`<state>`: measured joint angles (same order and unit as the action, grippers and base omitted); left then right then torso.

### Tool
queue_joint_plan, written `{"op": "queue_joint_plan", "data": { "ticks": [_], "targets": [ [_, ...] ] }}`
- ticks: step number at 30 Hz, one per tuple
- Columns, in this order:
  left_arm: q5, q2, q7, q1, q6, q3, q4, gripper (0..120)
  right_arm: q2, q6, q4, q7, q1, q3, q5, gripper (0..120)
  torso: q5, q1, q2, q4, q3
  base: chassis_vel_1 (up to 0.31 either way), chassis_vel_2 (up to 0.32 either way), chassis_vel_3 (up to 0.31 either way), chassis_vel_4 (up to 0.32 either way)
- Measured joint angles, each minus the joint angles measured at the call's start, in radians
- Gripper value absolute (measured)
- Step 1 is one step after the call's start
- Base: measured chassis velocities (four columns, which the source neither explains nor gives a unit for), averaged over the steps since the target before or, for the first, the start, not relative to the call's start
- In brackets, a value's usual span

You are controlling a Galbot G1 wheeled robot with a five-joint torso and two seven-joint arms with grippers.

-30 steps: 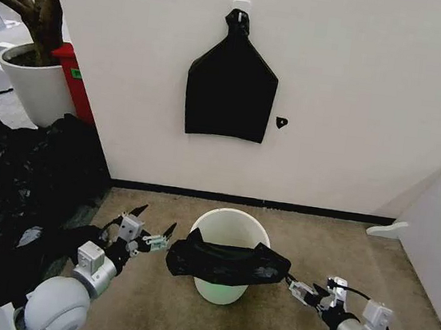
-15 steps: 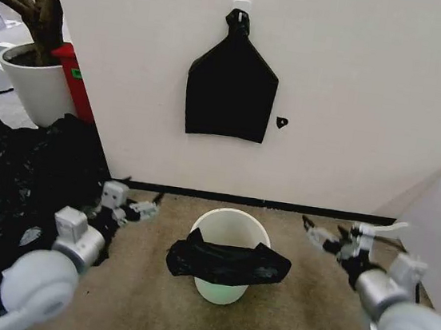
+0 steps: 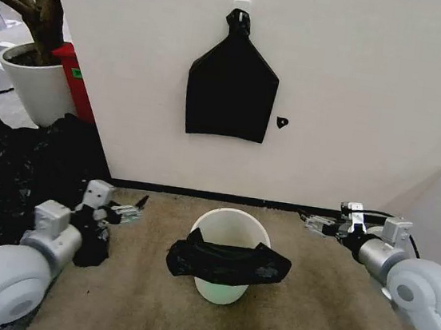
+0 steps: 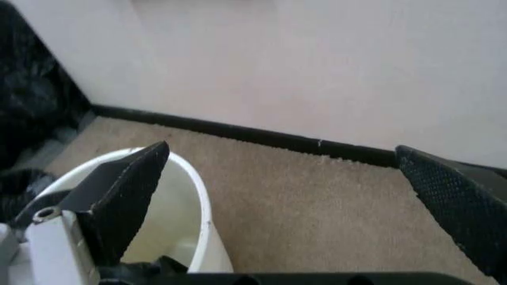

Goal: Place the garbage bag over the trash bin.

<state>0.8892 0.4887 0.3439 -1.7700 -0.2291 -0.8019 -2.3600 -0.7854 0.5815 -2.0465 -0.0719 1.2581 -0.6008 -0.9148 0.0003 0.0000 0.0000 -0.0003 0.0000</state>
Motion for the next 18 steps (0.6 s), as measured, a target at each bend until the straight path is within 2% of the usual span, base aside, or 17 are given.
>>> {"op": "queue_joint_plan", "data": {
  "ticks": [3, 5, 6, 7, 13, 15, 16, 18],
  "targets": [
    [-0.023, 0.046, -0.02, -0.062, 0.004, -0.059, -0.014, 100, 0.02, -0.002, 0.024, -0.042, -0.035, 0.026, 0.015, 100, -0.0002, 0.0, 0.0, -0.0002, 0.0, 0.0, 0.0, 0.0, 0.0],
    [-0.065, 0.143, -0.06, -0.158, 0.021, -0.127, -0.046, 100, 0.046, 0.009, 0.059, -0.071, -0.138, 0.111, 0.021, 100, -0.0004, 0.0, 0.0, -0.0001, 0.0, 0.0, 0.0, 0.0, 0.0],
    [-0.065, 0.143, -0.06, -0.158, 0.021, -0.127, -0.046, 100, 0.046, 0.009, 0.059, -0.071, -0.138, 0.111, 0.021, 100, -0.0004, 0.0, 0.0, -0.0001, 0.0, 0.0, 0.0, 0.0, 0.0],
    [-0.091, 0.195, -0.089, -0.211, 0.034, -0.156, -0.063, 100, 0.049, 0.029, 0.074, -0.065, -0.196, 0.166, 0.009, 100, -0.0006, 0.0, 0.0, 0.0002, 0.0, 0.0, 0.0, 0.0, 0.0],
    [-0.245, 0.383, -0.259, -0.369, 0.122, -0.248, -0.113, 100, 0.039, 0.148, 0.164, -0.021, -0.473, 0.455, -0.064, 100, -0.0003, 0.0, 0.0, 0.0007, 0.0, 0.0, 0.0, 0.0, 0.0],
    [-0.245, 0.383, -0.259, -0.369, 0.122, -0.248, -0.113, 100, 0.039, 0.148, 0.164, -0.021, -0.473, 0.455, -0.064, 100, -0.0003, 0.0, 0.0, 0.0007, 0.0, 0.0, 0.0, 0.0, 0.0],
    [-0.282, 0.43, -0.279, -0.382, 0.143, -0.252, -0.123, 100, 0.024, 0.153, 0.22, -0.021, -0.567, 0.552, -0.064, 100, -0.0002, 0.0, 0.0, 0.0006, 0.0, 0.0, 0.0, 0.0, 0.0],
    [-0.305, 0.466, -0.289, -0.382, 0.157, -0.244, -0.13, 100, 0.0, 0.154, 0.287, -0.021, -0.652, 0.659, -0.064, 100, -0.0002, 0.0, 0.0, 0.0005, 0.0, 0.0, 0.0, 0.0, 0.0]
  ]
}}
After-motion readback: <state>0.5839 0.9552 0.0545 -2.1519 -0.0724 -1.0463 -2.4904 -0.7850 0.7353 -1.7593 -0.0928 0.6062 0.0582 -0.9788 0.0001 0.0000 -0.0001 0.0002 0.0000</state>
